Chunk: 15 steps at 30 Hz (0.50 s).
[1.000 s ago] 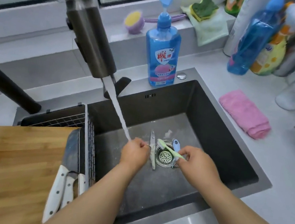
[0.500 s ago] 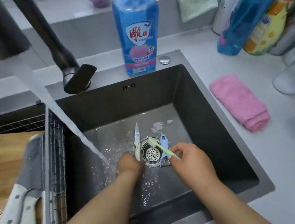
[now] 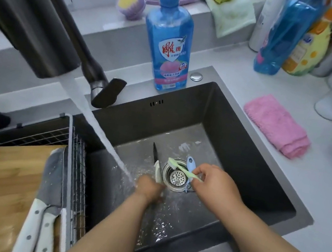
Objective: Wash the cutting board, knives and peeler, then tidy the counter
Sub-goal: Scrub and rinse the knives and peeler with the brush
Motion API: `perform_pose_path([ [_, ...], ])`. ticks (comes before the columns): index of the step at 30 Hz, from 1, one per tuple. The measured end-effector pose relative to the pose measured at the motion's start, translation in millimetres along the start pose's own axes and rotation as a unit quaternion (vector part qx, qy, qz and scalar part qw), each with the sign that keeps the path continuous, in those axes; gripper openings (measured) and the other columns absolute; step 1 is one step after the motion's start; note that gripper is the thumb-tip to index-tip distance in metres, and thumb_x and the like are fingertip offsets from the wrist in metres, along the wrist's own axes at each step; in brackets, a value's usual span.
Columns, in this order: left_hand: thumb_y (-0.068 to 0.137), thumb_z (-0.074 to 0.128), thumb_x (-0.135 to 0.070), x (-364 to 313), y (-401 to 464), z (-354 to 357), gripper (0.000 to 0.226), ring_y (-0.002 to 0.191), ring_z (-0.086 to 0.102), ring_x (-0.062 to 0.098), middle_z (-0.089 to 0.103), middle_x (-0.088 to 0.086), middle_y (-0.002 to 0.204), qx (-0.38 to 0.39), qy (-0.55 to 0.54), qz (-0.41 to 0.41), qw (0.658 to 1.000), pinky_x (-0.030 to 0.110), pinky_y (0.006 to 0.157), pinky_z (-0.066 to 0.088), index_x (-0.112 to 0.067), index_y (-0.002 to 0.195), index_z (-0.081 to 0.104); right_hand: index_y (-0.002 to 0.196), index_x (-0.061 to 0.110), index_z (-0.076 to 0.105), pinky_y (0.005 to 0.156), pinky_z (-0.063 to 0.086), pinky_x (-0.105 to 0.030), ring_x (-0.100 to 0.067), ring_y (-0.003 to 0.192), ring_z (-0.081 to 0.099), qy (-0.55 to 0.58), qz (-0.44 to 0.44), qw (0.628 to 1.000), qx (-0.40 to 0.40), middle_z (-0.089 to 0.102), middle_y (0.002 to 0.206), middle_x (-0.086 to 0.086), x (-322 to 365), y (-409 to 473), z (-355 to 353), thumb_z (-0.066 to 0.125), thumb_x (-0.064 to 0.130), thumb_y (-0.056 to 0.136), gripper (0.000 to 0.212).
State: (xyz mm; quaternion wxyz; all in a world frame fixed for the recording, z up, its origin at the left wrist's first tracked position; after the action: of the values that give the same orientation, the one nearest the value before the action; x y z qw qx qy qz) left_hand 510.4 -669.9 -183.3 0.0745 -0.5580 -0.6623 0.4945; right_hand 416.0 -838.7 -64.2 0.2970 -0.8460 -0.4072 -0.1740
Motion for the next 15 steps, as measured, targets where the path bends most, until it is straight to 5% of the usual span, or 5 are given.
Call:
perform_pose_path([
  [6,0.096,0.051,-0.007,15,-39,-12,0.012,0.052,0.060,0.022,0.059,0.018,0.081,0.072,-0.277,-0.030,0.958,0.030,0.042,0.055,0.003,0.102,0.049,0.094,0.030,0.063,0.069,0.039,-0.028,-0.024,0.096,0.060,-0.002,-0.030,1.000,0.005,0.059,0.097,0.004,30,-5,1,0.060,0.032,0.086,0.010],
  [10,0.088,0.032,-0.009,27,-73,-30,0.016,0.033,0.034,0.011,0.049,0.005,0.054,0.103,-0.346,-0.071,0.930,0.014,0.033,0.023,-0.006,0.084,0.046,0.090,0.030,0.062,0.068,0.041,-0.027,-0.016,0.115,0.056,0.011,-0.042,0.999,0.017,0.061,0.125,0.000,37,-16,7,0.060,0.033,0.086,0.005],
  [12,0.085,0.030,-0.014,29,-92,-39,0.018,0.031,0.026,0.009,0.040,0.000,0.049,0.116,-0.355,-0.081,0.924,0.011,0.035,0.017,-0.010,0.075,0.045,0.088,0.030,0.063,0.060,0.039,-0.026,-0.018,0.113,0.056,0.024,-0.060,0.998,0.019,0.063,0.099,0.009,43,-23,7,0.061,0.033,0.087,0.004],
  [15,0.096,0.036,-0.033,31,-113,-50,0.027,0.033,0.022,0.007,0.035,-0.004,0.051,0.112,-0.336,-0.067,0.933,0.012,0.037,0.014,-0.015,0.084,0.052,0.089,0.030,0.064,0.054,0.034,-0.023,-0.016,0.080,0.055,0.008,-0.092,0.995,0.028,0.048,0.074,0.012,52,-36,11,0.061,0.032,0.088,0.004],
])
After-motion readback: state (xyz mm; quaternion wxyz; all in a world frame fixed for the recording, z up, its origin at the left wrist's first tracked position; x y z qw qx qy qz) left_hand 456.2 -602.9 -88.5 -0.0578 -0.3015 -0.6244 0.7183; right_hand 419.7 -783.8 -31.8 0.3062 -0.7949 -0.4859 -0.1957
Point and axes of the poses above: each hand's wrist, its own y-axis towards the middle knuckle, its own z-axis out of the palm, x = y × z, the point moved 7 cm from there along y, towards the middle knuckle
